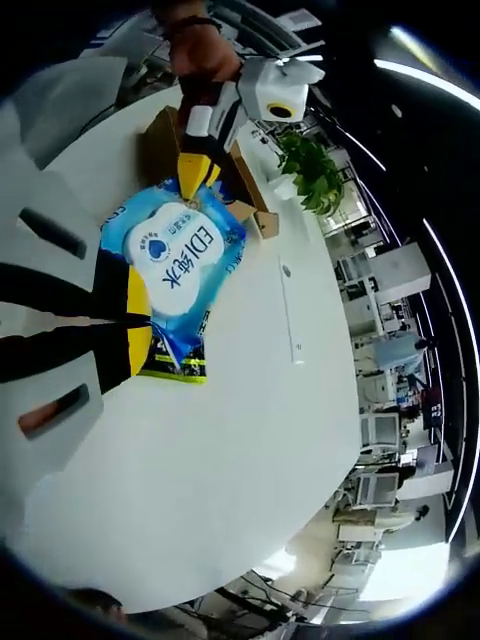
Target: Operate the shoe box by opening the lid, removing the specified soft item, and placing it in the target area until the item is outside and the box remains undamaged.
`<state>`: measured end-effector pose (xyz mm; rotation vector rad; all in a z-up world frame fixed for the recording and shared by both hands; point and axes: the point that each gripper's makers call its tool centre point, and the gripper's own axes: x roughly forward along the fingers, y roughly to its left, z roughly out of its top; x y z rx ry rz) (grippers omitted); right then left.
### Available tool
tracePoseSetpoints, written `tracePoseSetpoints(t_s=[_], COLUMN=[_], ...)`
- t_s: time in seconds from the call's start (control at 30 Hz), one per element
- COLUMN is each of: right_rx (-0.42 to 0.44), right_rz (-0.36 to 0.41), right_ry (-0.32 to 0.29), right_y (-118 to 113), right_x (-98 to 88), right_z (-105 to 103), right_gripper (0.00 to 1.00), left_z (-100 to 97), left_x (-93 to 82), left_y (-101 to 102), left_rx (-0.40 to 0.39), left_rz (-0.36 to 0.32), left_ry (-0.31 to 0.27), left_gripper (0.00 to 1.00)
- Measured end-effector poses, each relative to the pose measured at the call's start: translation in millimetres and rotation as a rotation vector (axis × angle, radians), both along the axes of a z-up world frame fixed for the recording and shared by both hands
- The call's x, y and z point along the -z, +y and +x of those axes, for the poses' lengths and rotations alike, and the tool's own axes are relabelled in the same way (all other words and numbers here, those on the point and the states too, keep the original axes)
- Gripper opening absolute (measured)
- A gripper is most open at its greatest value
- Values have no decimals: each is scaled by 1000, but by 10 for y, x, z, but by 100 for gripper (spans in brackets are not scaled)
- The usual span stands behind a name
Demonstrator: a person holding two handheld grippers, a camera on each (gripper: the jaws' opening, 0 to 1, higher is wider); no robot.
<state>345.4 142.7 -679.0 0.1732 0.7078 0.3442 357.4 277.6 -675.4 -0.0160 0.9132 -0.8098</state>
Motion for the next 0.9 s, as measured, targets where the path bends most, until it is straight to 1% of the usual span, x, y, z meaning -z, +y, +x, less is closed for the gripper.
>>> tracePoseSetpoints(t_s=[0.17, 0.27, 0.5, 0.6, 0.7, 0.9], right_rx=[-10, -23, -86, -108, -127, -152], right_rz=[-3, -6, -35, -40, -56, -63], right_ry=[3, 6, 29, 28, 36, 42], right_y=[-34, -48, -75, -56, -34, -21], right_x=[16, 36, 164, 196, 253, 311], right_z=[66, 123, 256, 336, 414, 541], right_gripper=[0, 0, 0, 0, 0, 0], left_z=[8, 8, -30, -1, 43, 121], left_x=[24, 52, 179, 264, 366, 415], left_y=[-23, -31, -42, -36, -31, -12], left_rx=[-13, -46, -138, -162, -187, -220], left_rz=[5, -4, -27, -7, 12, 19], left_ry=[2, 9, 40, 23, 25, 30], left_gripper=[3, 3, 3, 3, 3, 3])
